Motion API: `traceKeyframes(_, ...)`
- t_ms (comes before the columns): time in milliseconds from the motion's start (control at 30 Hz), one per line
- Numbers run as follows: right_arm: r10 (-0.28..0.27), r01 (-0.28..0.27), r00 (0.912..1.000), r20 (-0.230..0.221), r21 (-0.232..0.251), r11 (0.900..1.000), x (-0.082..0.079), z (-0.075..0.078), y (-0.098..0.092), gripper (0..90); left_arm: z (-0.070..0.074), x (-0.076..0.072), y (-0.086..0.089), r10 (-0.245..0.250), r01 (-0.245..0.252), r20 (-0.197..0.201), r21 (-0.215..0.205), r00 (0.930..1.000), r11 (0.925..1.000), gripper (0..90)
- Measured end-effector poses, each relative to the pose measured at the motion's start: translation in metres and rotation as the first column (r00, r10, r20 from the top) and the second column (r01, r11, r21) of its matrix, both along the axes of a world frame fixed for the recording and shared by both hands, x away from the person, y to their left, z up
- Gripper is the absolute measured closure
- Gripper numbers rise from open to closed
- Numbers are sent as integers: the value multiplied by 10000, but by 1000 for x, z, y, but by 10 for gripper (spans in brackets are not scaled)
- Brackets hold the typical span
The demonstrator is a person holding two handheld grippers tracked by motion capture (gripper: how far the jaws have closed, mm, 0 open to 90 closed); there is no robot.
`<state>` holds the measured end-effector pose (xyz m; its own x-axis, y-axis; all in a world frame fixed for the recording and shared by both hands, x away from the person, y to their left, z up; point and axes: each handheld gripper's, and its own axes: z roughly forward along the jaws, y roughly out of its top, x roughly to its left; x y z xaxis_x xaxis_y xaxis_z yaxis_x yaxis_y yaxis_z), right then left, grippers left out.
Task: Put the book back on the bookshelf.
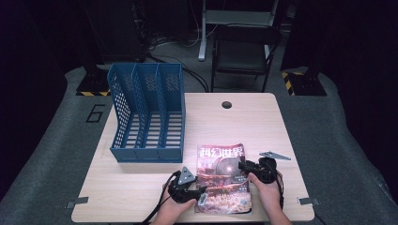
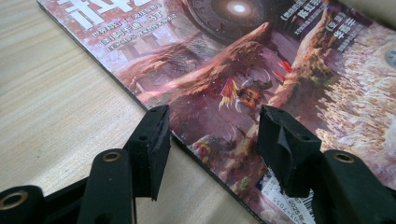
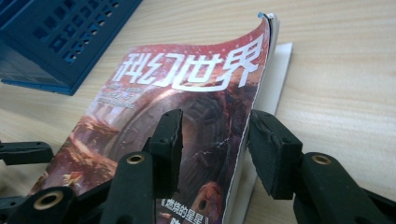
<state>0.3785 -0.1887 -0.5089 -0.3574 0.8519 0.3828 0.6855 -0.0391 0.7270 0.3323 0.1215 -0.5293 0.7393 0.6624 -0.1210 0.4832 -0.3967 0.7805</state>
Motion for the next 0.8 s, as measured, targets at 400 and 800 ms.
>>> traceKeyframes(400, 649, -649, 9971, 404, -4, 9979, -3, 13, 8, 557, 0, 0, 1, -2, 2, 41, 15, 10000, 10000, 450)
traceKeyframes(800, 898, -884, 9947, -492, 304, 9956, 6, -8, 9, 549, 0, 1, 1, -71, 71, -12, 83, 10000, 9999, 451)
